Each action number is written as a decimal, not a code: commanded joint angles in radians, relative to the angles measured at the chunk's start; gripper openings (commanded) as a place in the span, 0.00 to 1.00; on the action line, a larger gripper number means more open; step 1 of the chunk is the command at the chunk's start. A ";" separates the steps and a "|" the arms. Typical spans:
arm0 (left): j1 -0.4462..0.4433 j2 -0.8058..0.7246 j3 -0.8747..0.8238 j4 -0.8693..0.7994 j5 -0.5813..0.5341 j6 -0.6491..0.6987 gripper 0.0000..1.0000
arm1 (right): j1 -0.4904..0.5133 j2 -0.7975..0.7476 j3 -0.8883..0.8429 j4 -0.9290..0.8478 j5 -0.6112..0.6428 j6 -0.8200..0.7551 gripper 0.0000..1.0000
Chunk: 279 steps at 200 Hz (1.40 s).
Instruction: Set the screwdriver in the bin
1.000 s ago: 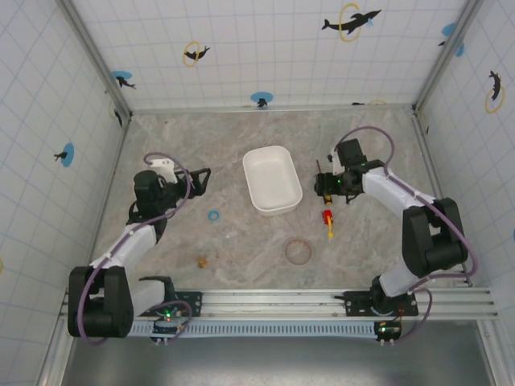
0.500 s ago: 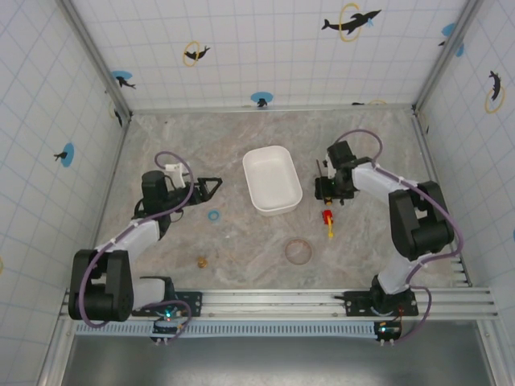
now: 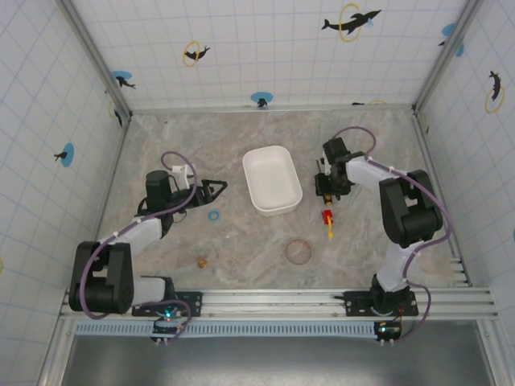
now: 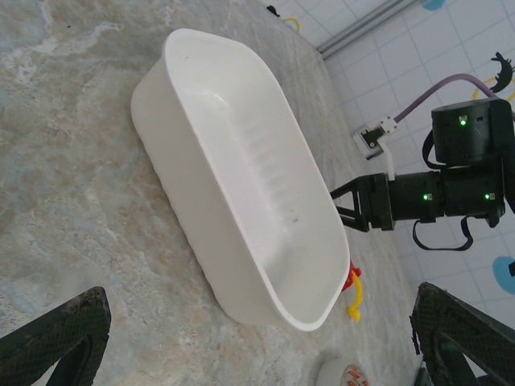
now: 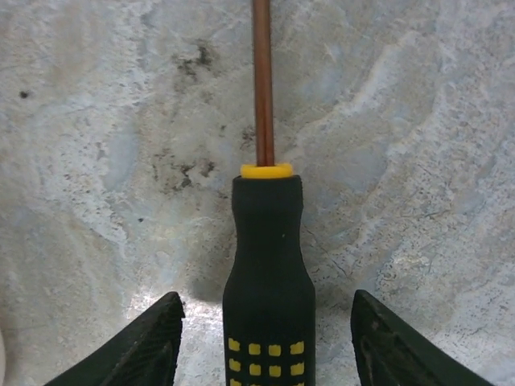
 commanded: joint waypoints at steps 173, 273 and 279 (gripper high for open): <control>-0.020 0.012 0.062 -0.037 0.030 0.019 0.98 | -0.024 -0.339 0.078 0.173 -0.142 0.099 0.00; -0.019 -0.004 0.085 -0.072 0.019 0.044 0.98 | 0.247 -0.311 0.063 0.352 -0.082 -0.093 0.00; -0.019 -0.003 0.086 -0.074 0.018 0.046 0.98 | 0.256 -0.293 0.069 0.311 -0.076 -0.093 0.00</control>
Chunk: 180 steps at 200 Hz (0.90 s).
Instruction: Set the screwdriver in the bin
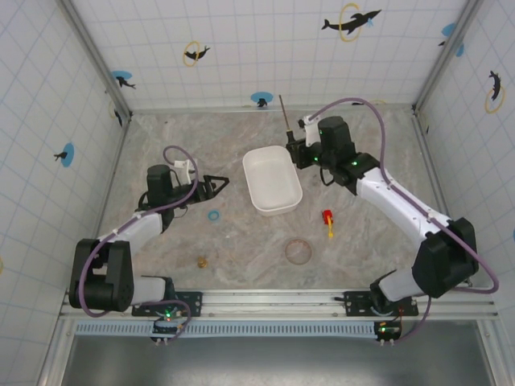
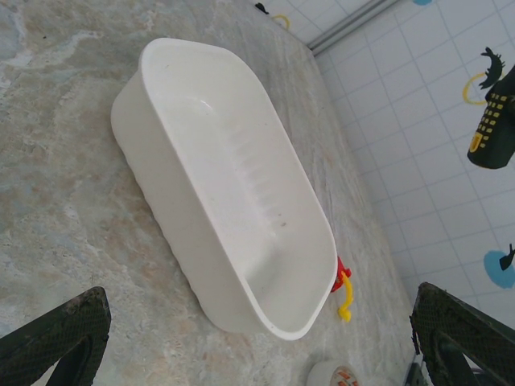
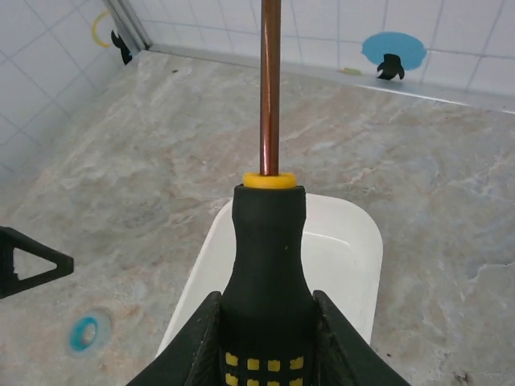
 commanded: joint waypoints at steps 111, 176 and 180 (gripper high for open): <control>-0.006 -0.020 0.020 -0.043 -0.024 0.065 0.98 | 0.137 0.290 0.080 -0.218 0.167 0.088 0.00; -0.005 -0.030 0.020 -0.062 -0.048 0.078 0.98 | 0.139 0.357 0.110 -0.254 0.181 0.155 0.00; -0.005 -0.030 0.020 -0.063 -0.049 0.078 0.98 | 0.139 0.361 0.113 -0.256 0.183 0.159 0.00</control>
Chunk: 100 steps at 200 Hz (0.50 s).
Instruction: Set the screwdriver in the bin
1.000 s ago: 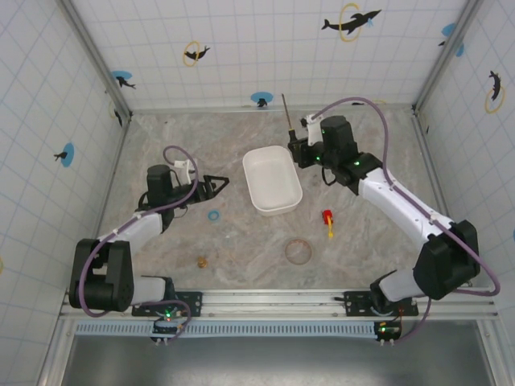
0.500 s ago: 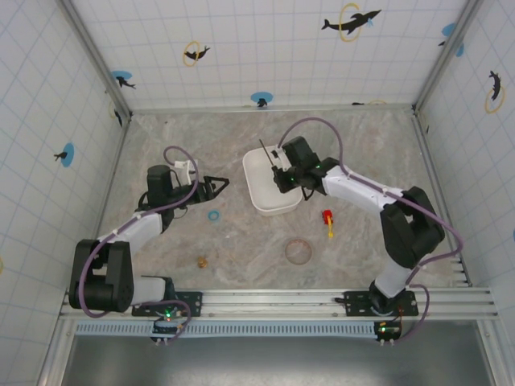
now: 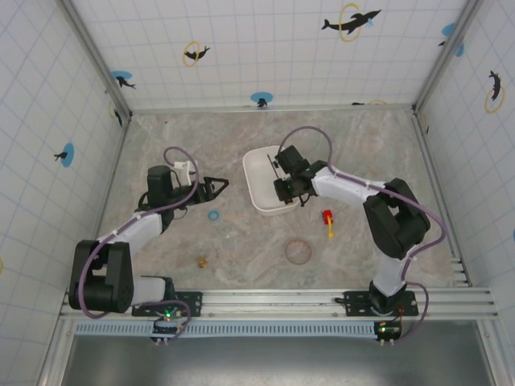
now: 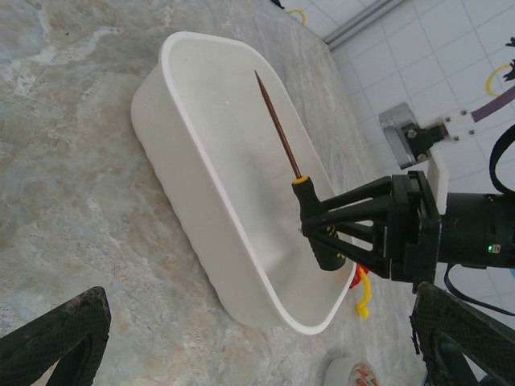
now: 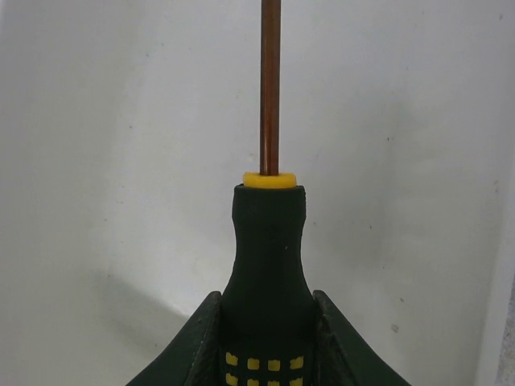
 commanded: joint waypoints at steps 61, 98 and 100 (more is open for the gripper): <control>-0.005 -0.024 0.020 -0.026 -0.022 0.036 0.98 | 0.007 0.077 0.101 -0.028 0.015 0.086 0.00; -0.005 -0.027 0.019 -0.028 -0.025 0.038 0.98 | 0.011 0.094 0.111 -0.034 0.012 0.098 0.00; -0.005 -0.025 0.020 -0.029 -0.024 0.038 0.98 | 0.011 0.095 0.111 -0.034 0.012 0.099 0.00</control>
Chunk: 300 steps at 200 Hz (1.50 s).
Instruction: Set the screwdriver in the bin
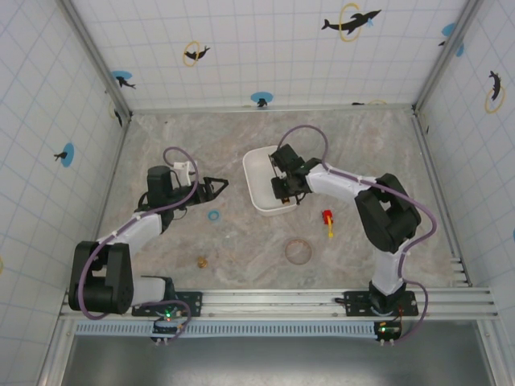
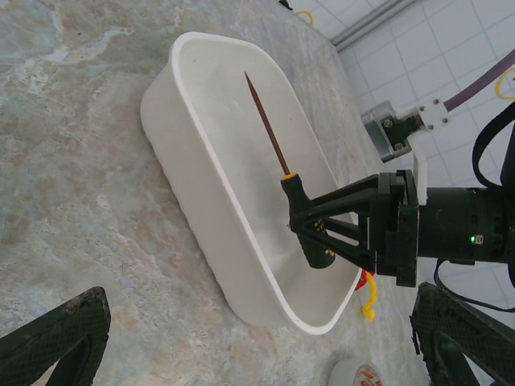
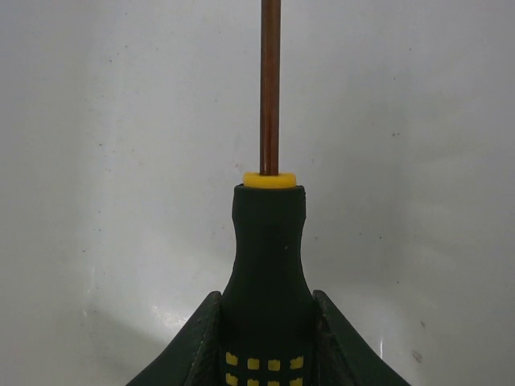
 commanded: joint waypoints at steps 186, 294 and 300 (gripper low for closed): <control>-0.005 -0.023 0.020 -0.030 -0.012 0.049 0.98 | 0.020 0.088 0.086 -0.018 0.024 0.053 0.32; -0.005 -0.029 0.016 -0.037 -0.017 0.053 0.98 | 0.021 0.097 0.113 -0.033 0.020 0.036 0.40; -0.005 -0.030 0.015 -0.041 -0.021 0.056 0.98 | 0.020 0.090 0.113 -0.037 0.027 0.031 0.41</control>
